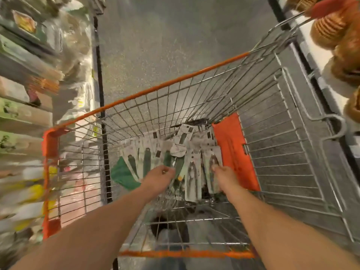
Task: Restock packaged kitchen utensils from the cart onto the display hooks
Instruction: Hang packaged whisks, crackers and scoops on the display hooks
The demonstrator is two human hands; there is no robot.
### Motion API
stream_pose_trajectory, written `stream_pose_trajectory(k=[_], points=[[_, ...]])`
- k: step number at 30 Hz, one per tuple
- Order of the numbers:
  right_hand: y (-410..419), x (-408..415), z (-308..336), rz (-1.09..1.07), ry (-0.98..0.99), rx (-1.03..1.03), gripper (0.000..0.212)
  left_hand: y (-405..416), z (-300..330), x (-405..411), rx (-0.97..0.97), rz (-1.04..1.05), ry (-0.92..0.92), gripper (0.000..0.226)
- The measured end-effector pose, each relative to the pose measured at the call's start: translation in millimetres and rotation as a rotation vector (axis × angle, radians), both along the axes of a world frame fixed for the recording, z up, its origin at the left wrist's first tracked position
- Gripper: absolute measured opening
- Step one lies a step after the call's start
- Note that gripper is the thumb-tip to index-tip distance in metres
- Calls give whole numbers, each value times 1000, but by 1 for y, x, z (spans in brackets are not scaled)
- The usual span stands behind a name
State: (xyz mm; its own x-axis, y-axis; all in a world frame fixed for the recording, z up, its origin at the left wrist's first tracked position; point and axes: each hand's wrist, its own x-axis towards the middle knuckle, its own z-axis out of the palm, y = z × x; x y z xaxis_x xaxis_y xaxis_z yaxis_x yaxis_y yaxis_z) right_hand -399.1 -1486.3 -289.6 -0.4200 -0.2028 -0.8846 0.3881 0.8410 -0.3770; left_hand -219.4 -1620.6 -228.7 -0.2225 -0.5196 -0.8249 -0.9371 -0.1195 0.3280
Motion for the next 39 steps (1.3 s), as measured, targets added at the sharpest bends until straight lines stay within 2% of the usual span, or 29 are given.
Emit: stream_pose_trajectory(k=[4, 7, 11, 13, 15, 17, 20, 24, 27, 31, 34, 36, 38, 39], points=[[-4, 0, -20, -19, -14, 8, 30, 1, -32, -22, 51, -45, -13, 51], [-8, -2, -31, 25, 21, 41, 44, 6, -48, -39, 75, -45, -5, 52], [-9, 0, -51, 63, 82, 82, 45, 20, -69, -55, 145, 32, 43, 67], [-11, 1, -57, 134, 130, 132, 53, 27, -82, -57, 176, 98, 43, 77], [-13, 3, -59, 216, 143, 183, 62, 35, -93, -60, 169, 151, 44, 86], [-15, 6, -61, 259, 151, 210, 62, 41, -102, -62, 136, 210, 45, 87], [-15, 10, -68, 251, 166, 192, 62, 43, -111, -63, 105, 304, 39, 79], [-11, 14, -72, 215, 197, 170, 68, 43, -117, -59, 72, 307, 8, 64], [-5, 14, -76, 200, 188, 130, 52, 40, -119, -56, 56, 356, 3, 52], [0, 15, -73, 159, 216, 66, 38, 39, -114, -65, 52, 336, 40, 17], [5, 14, -71, 125, 250, 2, 24, 41, -113, -67, 3, 397, 73, 14], [5, 7, -64, 52, 192, -80, 12, 37, -108, -63, -21, 496, 114, 11], [0, 0, -55, 3, 65, -166, 13, 29, -105, -58, 3, 555, 165, 20], [-4, -1, -53, 6, 7, -190, 22, 25, -101, -56, 23, 550, 175, 24]])
